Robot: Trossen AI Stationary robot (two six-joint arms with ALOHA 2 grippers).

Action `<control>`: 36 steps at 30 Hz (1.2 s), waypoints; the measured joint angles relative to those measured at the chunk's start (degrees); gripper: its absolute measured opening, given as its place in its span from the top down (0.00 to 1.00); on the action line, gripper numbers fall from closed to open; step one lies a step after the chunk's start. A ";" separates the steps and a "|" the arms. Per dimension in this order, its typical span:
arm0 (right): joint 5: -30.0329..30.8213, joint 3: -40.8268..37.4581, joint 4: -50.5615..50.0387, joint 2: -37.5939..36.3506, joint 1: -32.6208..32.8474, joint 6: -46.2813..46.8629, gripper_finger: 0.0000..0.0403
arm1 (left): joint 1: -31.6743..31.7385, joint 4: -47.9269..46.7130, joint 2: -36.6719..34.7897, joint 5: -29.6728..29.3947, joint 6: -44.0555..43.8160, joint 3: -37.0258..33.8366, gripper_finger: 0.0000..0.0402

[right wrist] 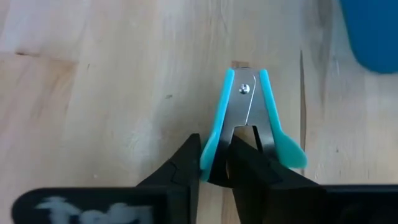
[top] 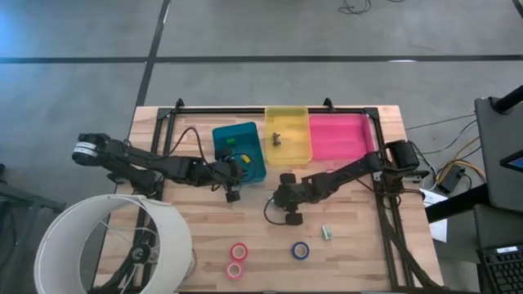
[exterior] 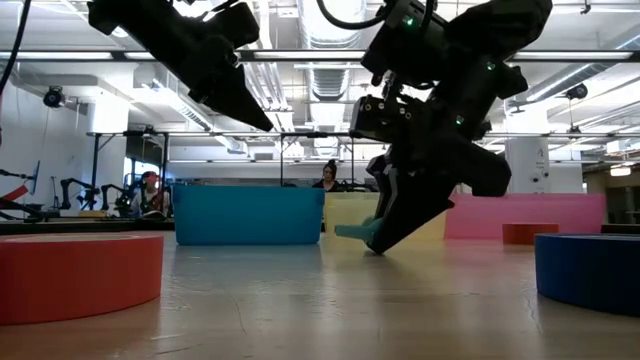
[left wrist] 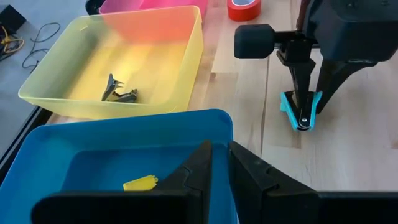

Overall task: Pick and place Stapler, Stapler remover, tape
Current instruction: Put the top light blue staple remover into the yellow bin

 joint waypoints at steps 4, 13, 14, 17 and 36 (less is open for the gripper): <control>0.32 0.43 -0.32 0.01 0.00 -1.38 0.88 | -0.01 0.02 0.00 -0.01 0.00 -0.01 0.87; 0.76 2.86 -1.27 -0.88 -0.13 -3.93 0.85 | 0.00 0.00 0.00 0.00 0.01 -0.01 0.87; 0.81 3.62 -2.09 -1.17 -0.20 -4.35 0.85 | -0.02 0.01 0.00 -0.01 0.00 -0.02 0.87; 2.17 6.25 -6.72 -2.02 -0.69 -4.51 0.87 | 0.01 -0.02 0.00 0.00 0.00 -0.02 0.87; 19.04 18.05 -31.16 -4.21 -17.97 -10.49 0.85 | -0.01 -0.17 0.00 0.01 0.00 -0.81 0.87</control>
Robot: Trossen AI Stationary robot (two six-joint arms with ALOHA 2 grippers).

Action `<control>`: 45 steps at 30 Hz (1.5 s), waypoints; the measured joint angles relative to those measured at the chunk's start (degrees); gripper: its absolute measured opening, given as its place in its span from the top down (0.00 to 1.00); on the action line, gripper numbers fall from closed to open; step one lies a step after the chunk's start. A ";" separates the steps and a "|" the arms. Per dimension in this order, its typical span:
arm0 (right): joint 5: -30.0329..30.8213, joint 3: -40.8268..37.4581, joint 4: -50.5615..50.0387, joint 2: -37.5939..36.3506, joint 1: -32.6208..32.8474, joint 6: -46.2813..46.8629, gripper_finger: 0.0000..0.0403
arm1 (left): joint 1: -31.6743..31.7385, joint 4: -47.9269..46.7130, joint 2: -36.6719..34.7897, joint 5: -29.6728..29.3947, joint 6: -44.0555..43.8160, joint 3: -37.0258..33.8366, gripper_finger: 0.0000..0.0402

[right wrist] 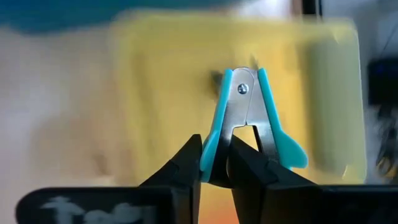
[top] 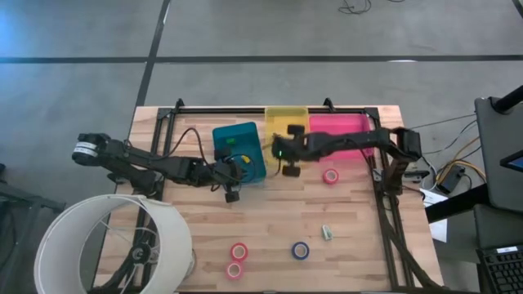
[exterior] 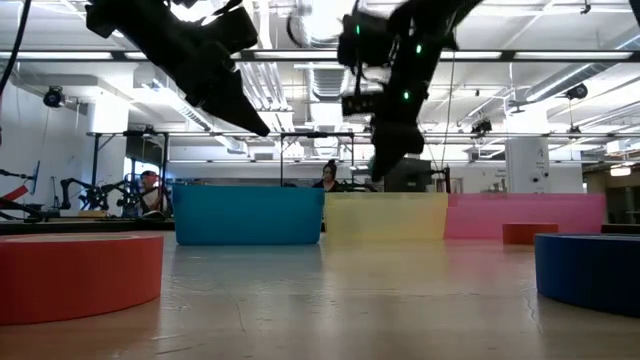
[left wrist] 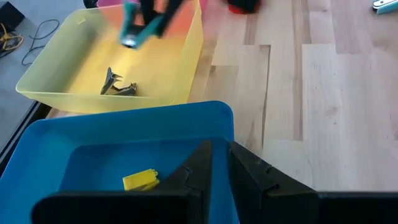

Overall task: Pick and place Stapler, Stapler remover, tape
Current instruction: Put the top light blue staple remover into the yellow bin

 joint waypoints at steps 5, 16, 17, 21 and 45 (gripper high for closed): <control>-8.33 -2.84 2.87 0.00 -8.37 -1.32 0.82 | 0.01 -0.01 0.00 -0.01 0.01 0.00 0.87; -15.68 -8.59 11.97 1.71 -14.62 -9.06 0.75 | 0.01 0.02 0.00 0.01 0.22 0.00 0.87; -15.70 -8.70 12.06 1.73 -14.60 -9.62 0.74 | 0.00 0.01 0.00 0.01 0.49 0.00 0.87; -15.70 -8.83 12.18 1.73 -14.62 -10.00 0.69 | 0.00 0.13 0.00 0.01 1.05 0.00 0.87; -20.82 -3.27 8.28 1.53 -14.42 -12.49 0.48 | 0.01 0.13 0.00 0.01 0.52 -0.02 0.87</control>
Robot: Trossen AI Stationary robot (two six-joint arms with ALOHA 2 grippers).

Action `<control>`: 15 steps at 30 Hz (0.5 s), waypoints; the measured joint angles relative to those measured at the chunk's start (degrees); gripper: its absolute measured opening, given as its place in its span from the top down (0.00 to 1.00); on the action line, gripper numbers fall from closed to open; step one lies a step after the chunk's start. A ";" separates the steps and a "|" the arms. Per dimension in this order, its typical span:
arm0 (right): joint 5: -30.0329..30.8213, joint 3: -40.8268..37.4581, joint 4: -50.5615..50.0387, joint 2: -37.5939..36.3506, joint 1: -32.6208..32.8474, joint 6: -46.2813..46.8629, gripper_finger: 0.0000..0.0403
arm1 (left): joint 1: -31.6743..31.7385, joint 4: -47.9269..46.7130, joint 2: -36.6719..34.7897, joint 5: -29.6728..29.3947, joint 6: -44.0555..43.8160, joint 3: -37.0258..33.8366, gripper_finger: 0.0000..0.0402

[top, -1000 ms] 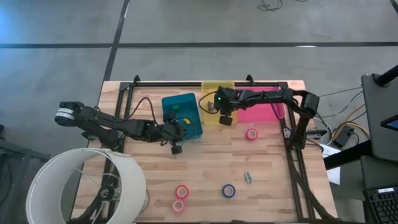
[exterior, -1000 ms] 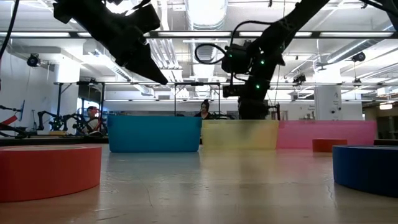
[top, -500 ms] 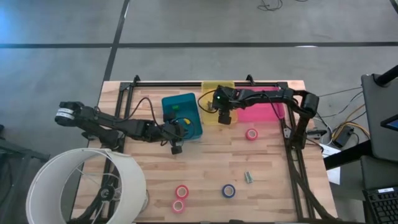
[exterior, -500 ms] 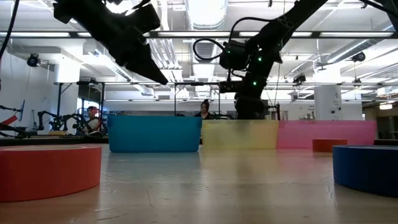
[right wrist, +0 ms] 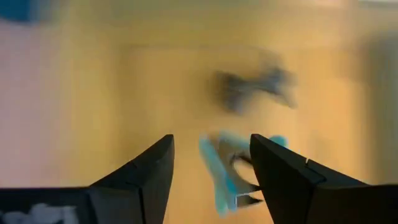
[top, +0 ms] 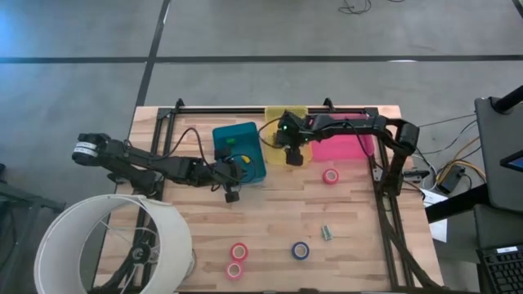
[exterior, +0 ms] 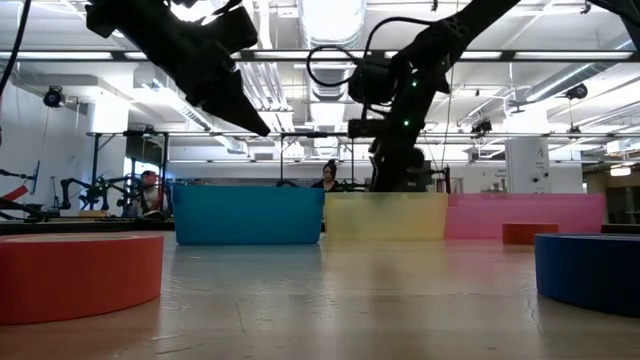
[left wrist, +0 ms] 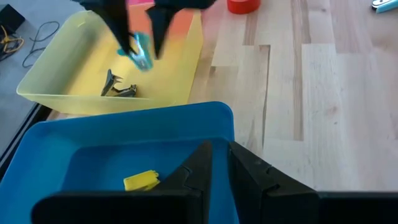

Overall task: Pick and place Stapler, Stapler remover, tape
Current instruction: Put the top light blue staple remover into the yellow bin

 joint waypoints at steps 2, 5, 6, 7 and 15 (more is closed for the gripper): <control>5.85 0.00 1.08 0.00 -0.32 1.99 0.48 | 0.01 0.00 0.00 0.00 -0.55 0.00 0.87; -3.31 0.02 1.68 0.06 -1.37 2.17 0.48 | 0.00 0.00 0.00 0.00 -0.85 0.00 0.87; -5.82 0.00 1.66 0.09 -1.45 1.25 0.48 | -0.01 0.00 0.00 0.02 -0.85 0.00 0.87; -5.58 0.00 1.70 0.09 -1.29 0.79 0.48 | -0.01 0.00 0.00 0.00 -0.87 0.00 0.87; -3.58 -0.13 1.55 0.59 -1.90 2.54 0.48 | -0.01 0.00 0.00 0.00 -0.72 -0.02 0.87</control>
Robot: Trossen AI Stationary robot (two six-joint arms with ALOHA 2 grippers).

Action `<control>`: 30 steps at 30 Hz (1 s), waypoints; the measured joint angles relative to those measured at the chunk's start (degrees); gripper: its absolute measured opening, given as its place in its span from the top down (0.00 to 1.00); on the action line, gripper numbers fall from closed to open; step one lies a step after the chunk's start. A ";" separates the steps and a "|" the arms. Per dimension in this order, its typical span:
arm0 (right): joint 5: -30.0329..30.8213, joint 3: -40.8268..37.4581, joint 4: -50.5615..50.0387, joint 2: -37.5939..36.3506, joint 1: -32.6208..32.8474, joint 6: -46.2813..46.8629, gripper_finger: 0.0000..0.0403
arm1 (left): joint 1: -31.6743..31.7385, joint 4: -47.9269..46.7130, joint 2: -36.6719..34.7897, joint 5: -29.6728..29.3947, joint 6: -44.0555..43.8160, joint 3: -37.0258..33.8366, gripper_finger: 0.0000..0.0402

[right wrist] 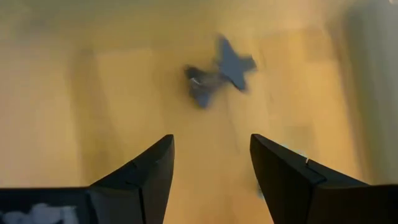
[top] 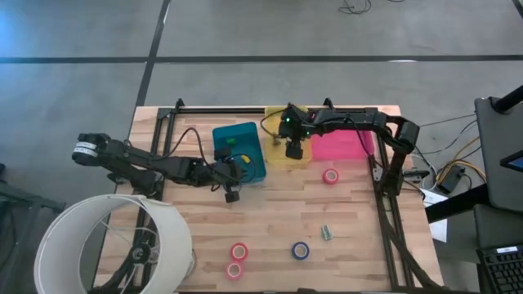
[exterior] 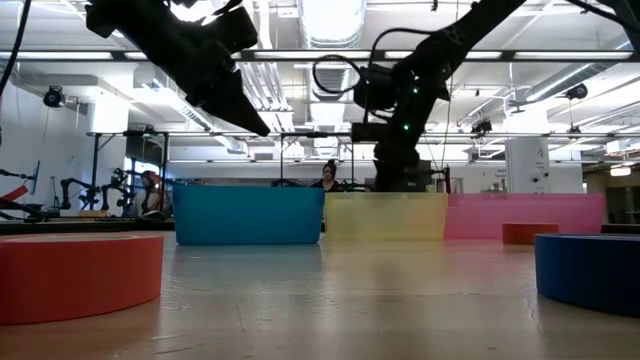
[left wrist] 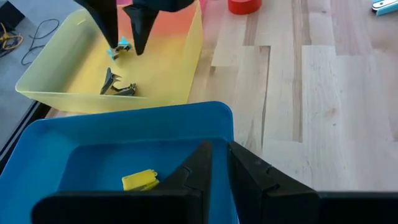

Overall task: Pick and place Stapler, Stapler remover, tape
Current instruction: Put the top light blue staple remover into the yellow bin, then put the light blue staple remover into the yellow bin

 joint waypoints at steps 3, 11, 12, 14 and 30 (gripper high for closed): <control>0.71 0.04 -0.17 0.02 0.66 1.17 0.49 | 0.02 0.00 0.00 0.02 0.16 0.00 0.87; 1.44 3.84 -4.46 -3.14 3.90 4.55 0.49 | 0.02 0.00 0.00 0.00 0.79 -0.02 0.87; 1.21 4.60 -6.48 -3.76 4.64 4.82 0.49 | 0.02 -0.02 0.00 0.00 0.77 -0.02 0.87; 1.18 6.05 -10.07 -5.34 6.11 6.68 0.49 | 0.00 0.00 0.00 0.00 0.54 -0.02 0.87; 0.98 -1.13 -27.92 -20.57 29.18 38.83 0.48 | 0.02 -0.22 0.00 0.02 -1.05 -0.07 0.87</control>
